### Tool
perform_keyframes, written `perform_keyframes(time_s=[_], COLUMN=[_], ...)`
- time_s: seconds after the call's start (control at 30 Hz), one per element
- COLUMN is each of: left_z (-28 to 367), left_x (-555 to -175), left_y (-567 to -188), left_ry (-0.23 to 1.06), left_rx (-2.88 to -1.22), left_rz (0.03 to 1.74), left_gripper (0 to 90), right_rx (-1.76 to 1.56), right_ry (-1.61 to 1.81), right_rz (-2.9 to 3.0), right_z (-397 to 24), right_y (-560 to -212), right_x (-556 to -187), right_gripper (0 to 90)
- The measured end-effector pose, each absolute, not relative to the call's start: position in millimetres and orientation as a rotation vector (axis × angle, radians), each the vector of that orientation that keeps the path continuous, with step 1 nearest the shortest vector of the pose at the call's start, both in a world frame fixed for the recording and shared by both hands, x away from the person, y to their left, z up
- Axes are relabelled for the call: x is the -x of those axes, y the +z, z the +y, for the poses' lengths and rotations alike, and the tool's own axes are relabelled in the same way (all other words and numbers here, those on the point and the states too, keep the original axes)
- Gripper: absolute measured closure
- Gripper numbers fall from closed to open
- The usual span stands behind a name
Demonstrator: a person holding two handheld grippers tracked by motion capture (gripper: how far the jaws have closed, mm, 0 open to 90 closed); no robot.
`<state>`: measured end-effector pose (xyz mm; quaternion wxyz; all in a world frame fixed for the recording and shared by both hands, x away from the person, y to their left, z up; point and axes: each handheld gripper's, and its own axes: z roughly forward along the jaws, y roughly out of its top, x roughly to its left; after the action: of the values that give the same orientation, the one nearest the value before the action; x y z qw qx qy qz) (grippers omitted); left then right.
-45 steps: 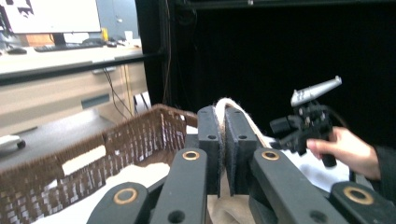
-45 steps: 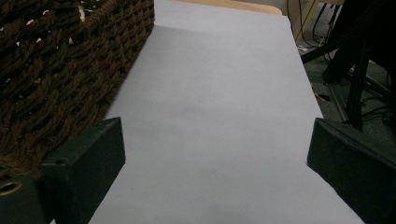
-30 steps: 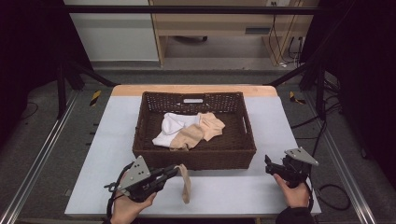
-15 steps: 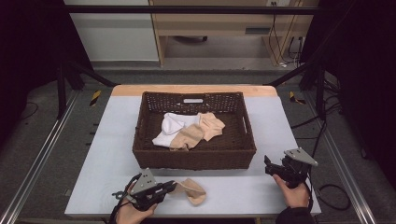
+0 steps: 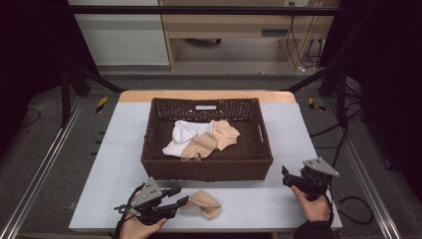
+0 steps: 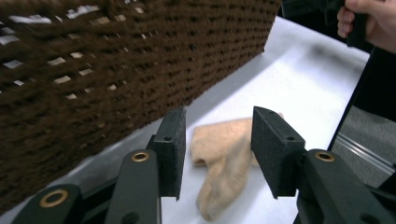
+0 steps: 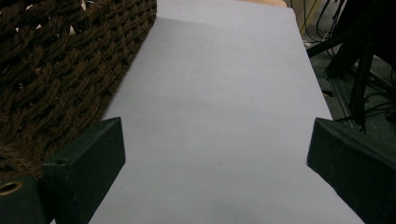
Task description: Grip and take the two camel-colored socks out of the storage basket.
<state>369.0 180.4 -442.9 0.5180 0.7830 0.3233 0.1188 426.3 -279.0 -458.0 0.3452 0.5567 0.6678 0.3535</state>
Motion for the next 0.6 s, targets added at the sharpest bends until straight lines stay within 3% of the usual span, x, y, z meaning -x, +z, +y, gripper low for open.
perform_keyframes(time_s=[0.4, 0.6], left_z=[185, 190], left_x=[-377, -398], left_y=[-417, -385], left_ry=[0.36, 0.451], left_rx=[-1.801, -1.726], left_rz=[0.788, 0.791], left_gripper=[54.3, 54.3], right_rx=[-1.448, -1.453], right_ry=[0.923, 0.926], right_rz=[1.727, 1.721], right_z=[-280, -280], right_y=[-457, -457], right_x=[-426, -426], right_gripper=[4.6, 4.5])
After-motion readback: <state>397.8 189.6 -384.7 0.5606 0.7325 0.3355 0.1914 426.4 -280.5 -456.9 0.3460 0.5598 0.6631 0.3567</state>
